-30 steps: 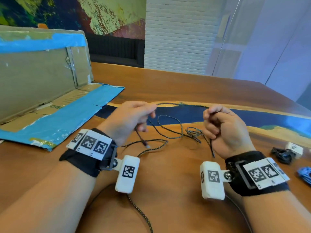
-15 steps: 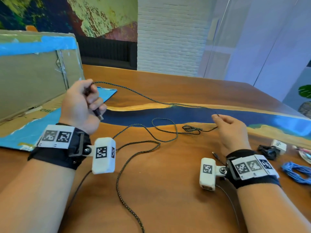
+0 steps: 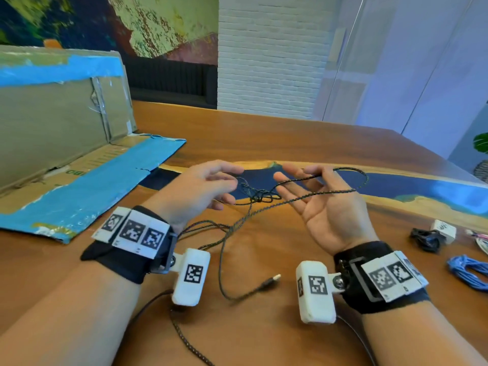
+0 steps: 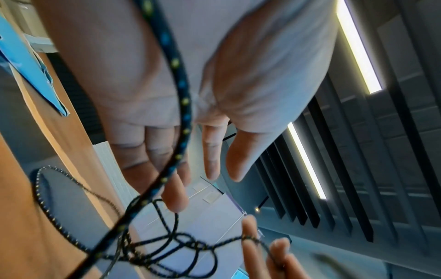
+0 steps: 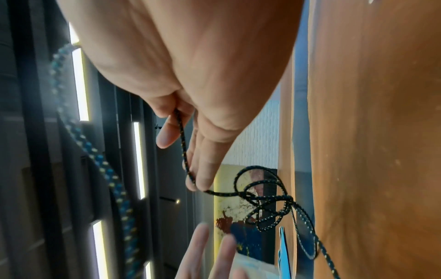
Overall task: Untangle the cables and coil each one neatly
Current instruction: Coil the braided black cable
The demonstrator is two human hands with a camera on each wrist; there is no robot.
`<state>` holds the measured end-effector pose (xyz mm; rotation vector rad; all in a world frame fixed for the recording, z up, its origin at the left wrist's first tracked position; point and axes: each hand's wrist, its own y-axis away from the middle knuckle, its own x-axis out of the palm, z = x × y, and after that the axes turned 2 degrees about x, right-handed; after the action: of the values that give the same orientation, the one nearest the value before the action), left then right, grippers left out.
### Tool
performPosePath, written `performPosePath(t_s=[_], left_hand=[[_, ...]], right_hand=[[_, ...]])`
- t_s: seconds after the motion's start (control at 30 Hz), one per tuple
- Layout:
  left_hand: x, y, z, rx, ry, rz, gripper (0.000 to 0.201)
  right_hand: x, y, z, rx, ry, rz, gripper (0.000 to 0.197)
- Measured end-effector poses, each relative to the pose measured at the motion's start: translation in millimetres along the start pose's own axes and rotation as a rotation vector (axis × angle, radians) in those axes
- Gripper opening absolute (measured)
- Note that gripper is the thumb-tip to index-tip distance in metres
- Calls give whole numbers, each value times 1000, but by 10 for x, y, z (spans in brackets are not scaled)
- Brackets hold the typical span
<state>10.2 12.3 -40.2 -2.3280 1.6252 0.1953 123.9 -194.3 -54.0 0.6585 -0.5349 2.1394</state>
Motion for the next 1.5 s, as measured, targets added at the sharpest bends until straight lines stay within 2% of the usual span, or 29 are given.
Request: performPosePath(t_s=[0.07, 0.13, 0.2, 0.27, 0.3, 0.37, 0.5, 0.6, 0.67, 0.77, 0.87, 1.0, 1.13, 1.3, 1.43, 1.5], left_hand=[[41, -3, 40, 26, -39, 33, 46], [68, -28, 100, 38, -56, 106, 55], [96, -48, 153, 7, -68, 188, 43], [116, -47, 159, -4, -144, 197, 15], [112, -39, 150, 13, -168, 170, 11], [83, -49, 142, 26, -128, 66, 27], [2, -104, 127, -21, 105, -161, 28], [2, -137, 133, -77, 246, -268, 24], [-22, -134, 126, -83, 319, -275, 25], [-42, -106, 109, -68, 384, -205, 27], [17, -63, 71, -52, 407, -93, 28], [115, -14, 34, -70, 475, 52, 37], [178, -17, 57, -80, 429, 78, 30], [183, -9, 92, -35, 194, 105, 21], [196, 3, 88, -28, 127, 132, 25], [211, 16, 81, -36, 113, 159, 28]], right_hand=[[86, 46, -42, 32, 1, 67, 34], [139, 83, -62, 56, -11, 117, 33], [146, 101, -61, 56, -34, 135, 33], [119, 86, -37, 40, -53, 112, 38], [86, 63, -21, 23, -58, 80, 39], [-7, 4, 11, -19, -48, -13, 40], [-206, -121, -8, -45, 146, -206, 39], [-269, -148, -37, -17, 265, -179, 33], [-276, -133, -8, 8, 297, -127, 34], [-263, -110, 46, 28, 199, -82, 53], [-189, -74, 21, 42, 126, -24, 47], [-84, -2, -81, 31, 216, 103, 27], [-67, 25, -149, -8, 274, 160, 30], [-48, 31, -125, 139, 219, 180, 39], [-24, 28, -185, 45, 451, 127, 12], [-47, 20, -192, 13, 499, 114, 21]])
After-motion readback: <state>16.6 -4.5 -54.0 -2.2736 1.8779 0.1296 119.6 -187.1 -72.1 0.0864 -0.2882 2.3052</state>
